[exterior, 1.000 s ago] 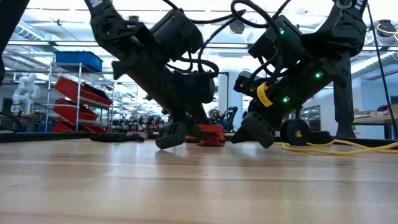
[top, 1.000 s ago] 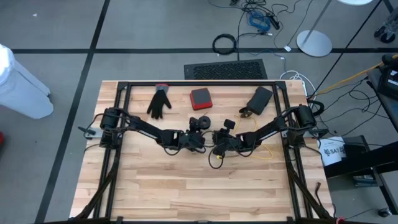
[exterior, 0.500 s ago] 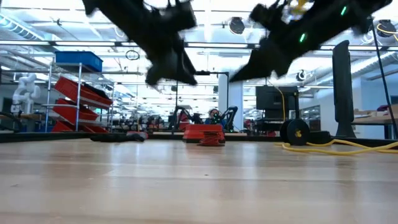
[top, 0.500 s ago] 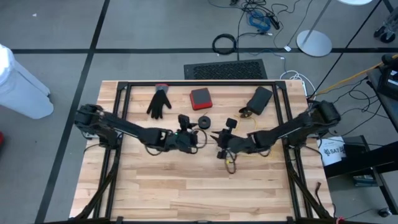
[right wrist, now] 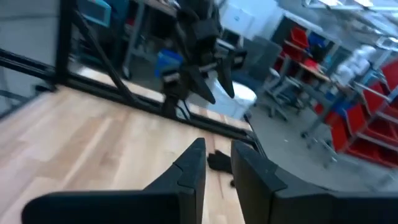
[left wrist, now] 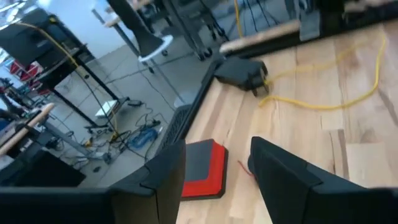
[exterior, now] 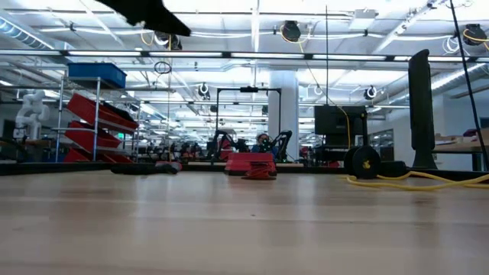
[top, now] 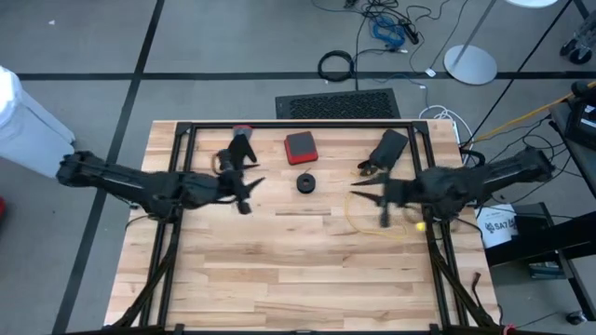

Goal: Coil cords
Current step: Return to Home Position

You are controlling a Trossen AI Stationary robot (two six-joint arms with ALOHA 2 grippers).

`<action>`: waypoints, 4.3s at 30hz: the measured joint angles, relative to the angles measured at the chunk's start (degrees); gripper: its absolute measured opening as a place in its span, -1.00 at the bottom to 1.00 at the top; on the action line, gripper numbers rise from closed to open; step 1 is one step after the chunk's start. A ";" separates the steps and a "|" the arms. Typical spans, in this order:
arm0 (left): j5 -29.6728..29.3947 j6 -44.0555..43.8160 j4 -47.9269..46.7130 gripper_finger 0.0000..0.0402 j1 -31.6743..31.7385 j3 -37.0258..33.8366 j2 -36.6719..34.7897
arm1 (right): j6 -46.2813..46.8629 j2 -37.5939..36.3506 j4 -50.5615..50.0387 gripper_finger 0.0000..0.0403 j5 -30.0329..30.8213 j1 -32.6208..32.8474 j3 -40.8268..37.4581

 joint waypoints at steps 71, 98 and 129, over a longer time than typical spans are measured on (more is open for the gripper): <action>3.41 -5.43 19.32 -0.06 0.05 -41.57 -51.24 | 6.61 -46.43 -5.18 -1.00 8.66 -0.26 -37.29; 3.26 -5.29 19.26 -0.06 0.05 -41.57 -51.22 | 6.71 -46.41 -5.21 -1.00 8.49 -0.26 -37.24; 3.26 -5.31 19.24 -0.06 0.05 -41.59 -51.22 | 6.70 -46.40 -5.21 -1.00 8.47 -0.26 -37.22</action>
